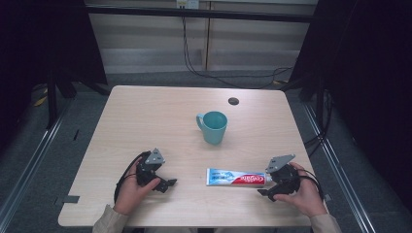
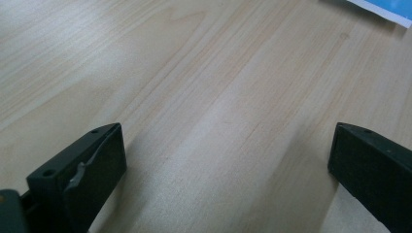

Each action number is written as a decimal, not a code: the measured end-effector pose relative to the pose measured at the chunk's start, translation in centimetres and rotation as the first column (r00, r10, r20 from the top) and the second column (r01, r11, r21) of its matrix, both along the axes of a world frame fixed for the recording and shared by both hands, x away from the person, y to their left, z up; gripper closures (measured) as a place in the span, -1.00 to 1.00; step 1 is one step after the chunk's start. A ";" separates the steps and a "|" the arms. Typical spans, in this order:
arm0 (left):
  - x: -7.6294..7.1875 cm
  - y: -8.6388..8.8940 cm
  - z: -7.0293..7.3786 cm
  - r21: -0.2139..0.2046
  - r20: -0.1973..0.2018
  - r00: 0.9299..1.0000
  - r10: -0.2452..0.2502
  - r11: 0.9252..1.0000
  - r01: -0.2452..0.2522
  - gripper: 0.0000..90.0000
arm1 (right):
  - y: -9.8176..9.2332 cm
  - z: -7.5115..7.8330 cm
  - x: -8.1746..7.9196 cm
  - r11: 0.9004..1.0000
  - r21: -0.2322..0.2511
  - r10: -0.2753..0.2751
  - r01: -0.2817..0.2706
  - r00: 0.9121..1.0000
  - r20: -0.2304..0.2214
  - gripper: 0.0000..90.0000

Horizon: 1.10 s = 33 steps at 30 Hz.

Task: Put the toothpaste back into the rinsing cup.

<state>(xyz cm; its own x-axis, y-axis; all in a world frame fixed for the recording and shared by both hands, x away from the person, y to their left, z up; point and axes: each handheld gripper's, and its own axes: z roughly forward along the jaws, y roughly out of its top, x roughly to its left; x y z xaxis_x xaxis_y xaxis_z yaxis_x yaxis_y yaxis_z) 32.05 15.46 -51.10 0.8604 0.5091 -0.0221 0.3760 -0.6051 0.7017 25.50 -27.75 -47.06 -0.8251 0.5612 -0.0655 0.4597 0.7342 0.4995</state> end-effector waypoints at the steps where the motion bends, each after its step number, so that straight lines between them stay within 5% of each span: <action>1: 0.0 0.0 0.0 0.000 0.000 1.000 0.000 1.000 0.000 -1.00 | 0.0 0.0 0.0 1.000 0.000 0.000 0.000 1.000 0.000 -0.61; 13: 0.0 0.0 0.0 0.001 0.001 1.000 -0.001 1.000 0.001 -1.00 | 2.1 0.6 1.4 0.994 -0.076 0.076 -0.079 0.996 -0.036 -0.56; 33: 0.0 0.0 0.0 0.001 0.000 1.000 0.000 1.000 0.000 -1.00 | 4.0 0.2 2.6 0.981 -0.143 0.120 -0.134 0.987 -0.108 -0.48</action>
